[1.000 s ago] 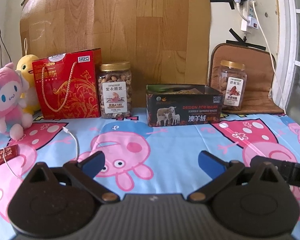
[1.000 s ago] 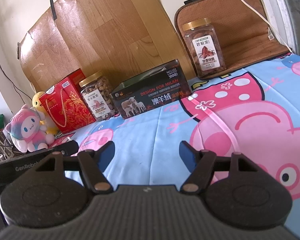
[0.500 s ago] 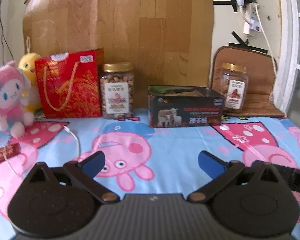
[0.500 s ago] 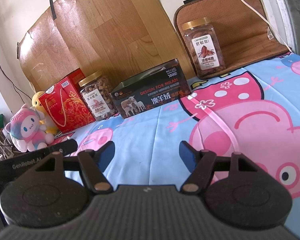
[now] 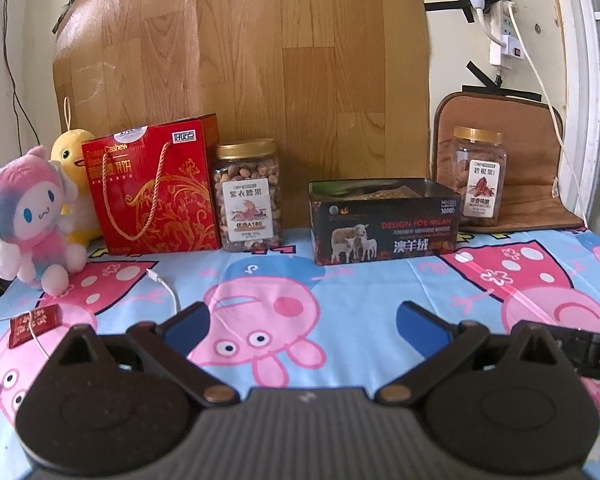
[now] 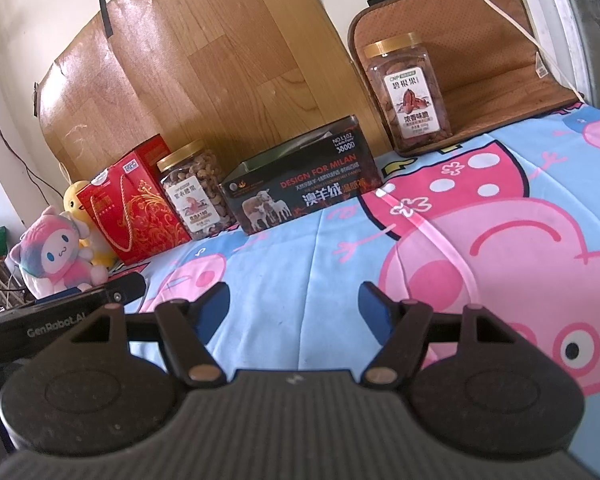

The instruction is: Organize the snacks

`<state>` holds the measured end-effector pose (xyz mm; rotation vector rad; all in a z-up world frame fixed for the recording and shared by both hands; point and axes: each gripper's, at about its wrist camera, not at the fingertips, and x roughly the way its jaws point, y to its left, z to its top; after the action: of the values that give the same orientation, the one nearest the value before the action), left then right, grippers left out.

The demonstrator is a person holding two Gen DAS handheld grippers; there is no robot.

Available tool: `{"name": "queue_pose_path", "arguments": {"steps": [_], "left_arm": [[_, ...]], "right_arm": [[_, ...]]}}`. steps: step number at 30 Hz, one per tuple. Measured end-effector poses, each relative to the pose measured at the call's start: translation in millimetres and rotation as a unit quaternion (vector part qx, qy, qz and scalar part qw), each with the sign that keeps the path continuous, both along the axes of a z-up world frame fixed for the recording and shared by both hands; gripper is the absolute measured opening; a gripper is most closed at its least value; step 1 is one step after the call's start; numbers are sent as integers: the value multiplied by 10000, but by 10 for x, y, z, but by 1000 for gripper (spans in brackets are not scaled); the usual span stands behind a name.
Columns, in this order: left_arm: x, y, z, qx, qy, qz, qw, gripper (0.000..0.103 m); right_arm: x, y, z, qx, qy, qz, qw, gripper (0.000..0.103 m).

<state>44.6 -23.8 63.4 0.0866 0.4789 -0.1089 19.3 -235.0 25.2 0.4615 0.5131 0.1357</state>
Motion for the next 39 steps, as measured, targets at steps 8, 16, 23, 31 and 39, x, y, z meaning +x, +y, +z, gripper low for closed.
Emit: {"name": "queue_pose_path", "arguments": {"steps": [8,16,23,31,39], "left_arm": [[58,3,-27,-3,207,12,9998,103],[68,2,-46,-66,292,-8,9995,103],[24,-3,9,76,-2,248,9997,103],[71,39,0,-63,219,196,9995,103],[73,35,-20,-141,333,42,9993,103]], "right_arm": [[7,8,1,-7,1,1,10000,73],[9,15,-1,-15,-2,7,10000,73],[10,14,-2,-15,0,12,10000,73],[11,20,-3,-11,3,2,10000,73],[2,31,-6,-15,10,15,10000,73]]}}
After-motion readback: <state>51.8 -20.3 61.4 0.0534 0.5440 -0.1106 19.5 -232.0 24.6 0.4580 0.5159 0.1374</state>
